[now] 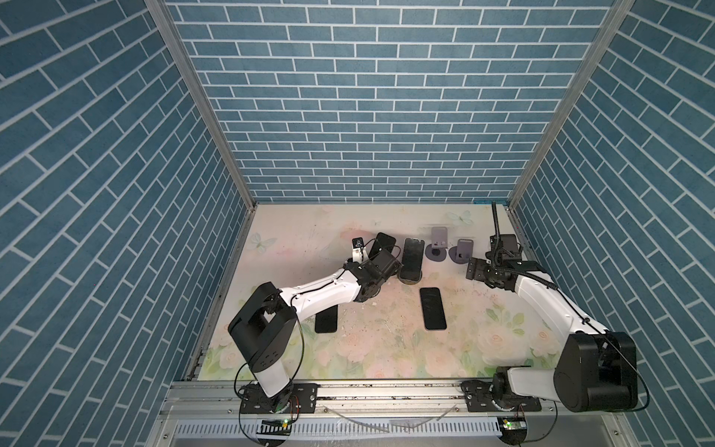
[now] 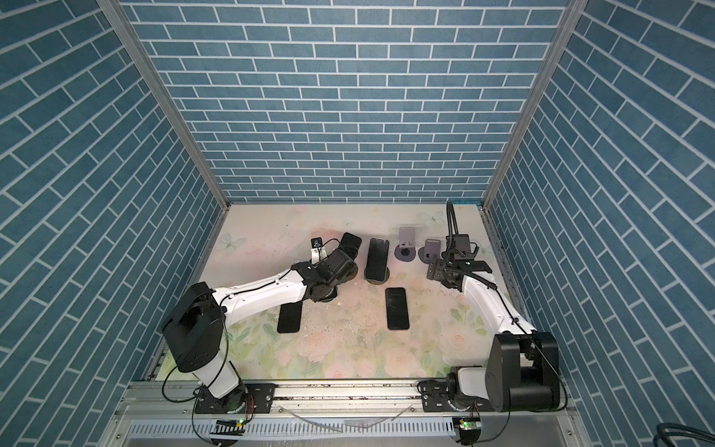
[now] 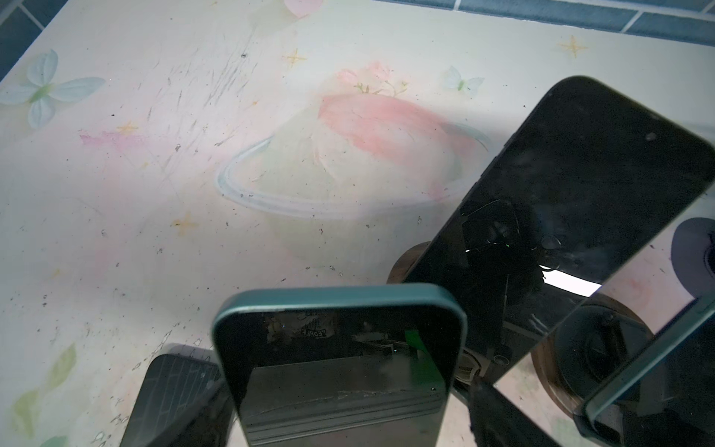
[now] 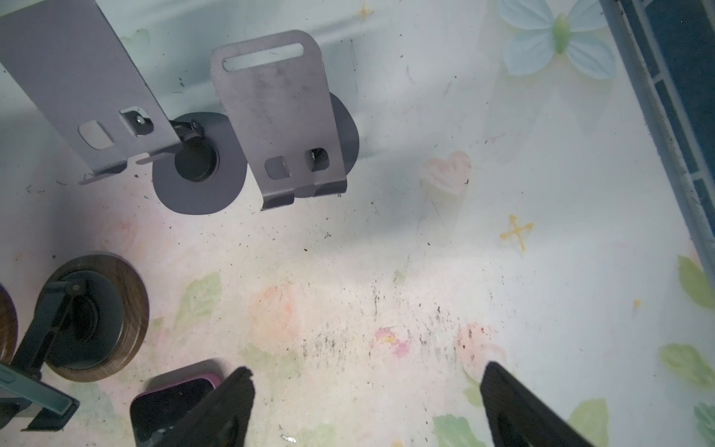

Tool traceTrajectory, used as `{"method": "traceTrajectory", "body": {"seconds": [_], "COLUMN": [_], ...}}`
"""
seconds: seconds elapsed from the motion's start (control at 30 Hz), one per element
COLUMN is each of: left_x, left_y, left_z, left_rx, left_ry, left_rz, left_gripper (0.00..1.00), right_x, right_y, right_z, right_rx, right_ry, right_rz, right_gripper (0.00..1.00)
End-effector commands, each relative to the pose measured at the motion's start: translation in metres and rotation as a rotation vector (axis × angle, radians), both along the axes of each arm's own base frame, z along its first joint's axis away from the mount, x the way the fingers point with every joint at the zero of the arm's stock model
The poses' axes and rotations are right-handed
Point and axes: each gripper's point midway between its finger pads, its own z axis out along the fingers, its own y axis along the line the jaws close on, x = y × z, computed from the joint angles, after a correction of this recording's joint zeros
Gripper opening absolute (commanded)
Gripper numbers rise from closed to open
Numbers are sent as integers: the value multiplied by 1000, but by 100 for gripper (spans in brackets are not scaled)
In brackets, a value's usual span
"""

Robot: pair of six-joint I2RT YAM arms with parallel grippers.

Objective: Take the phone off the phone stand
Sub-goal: 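Close the left gripper on the lower edge of the teal-edged phone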

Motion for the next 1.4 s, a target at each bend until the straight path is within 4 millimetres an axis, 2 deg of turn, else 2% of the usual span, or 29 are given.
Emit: {"method": "traceTrajectory", "body": {"seconds": [0.0, 0.27, 0.63, 0.9, 1.37], "left_x": [-1, -3, -5, -4, -10], "left_y": [7, 10, 10, 6, 1], "left_z": [-9, -17, -20, 2, 40], "left_rx": [18, 26, 26, 43, 47], "left_ry": [5, 16, 13, -11, -46], "left_rz": [18, 19, 1, -88, -227], "left_gripper": [92, 82, 58, 53, 53], "right_x": [-4, -5, -6, -5, -5], "right_y": [2, 1, 1, 1, 2], "right_z": [-11, -11, -11, -9, -11], "right_rx": [-12, -14, -16, -16, -14], "right_ry": [25, 30, 38, 35, 42], "right_rz": [27, 25, 26, 24, 25], "right_gripper": [93, 93, 93, 93, 93]}}
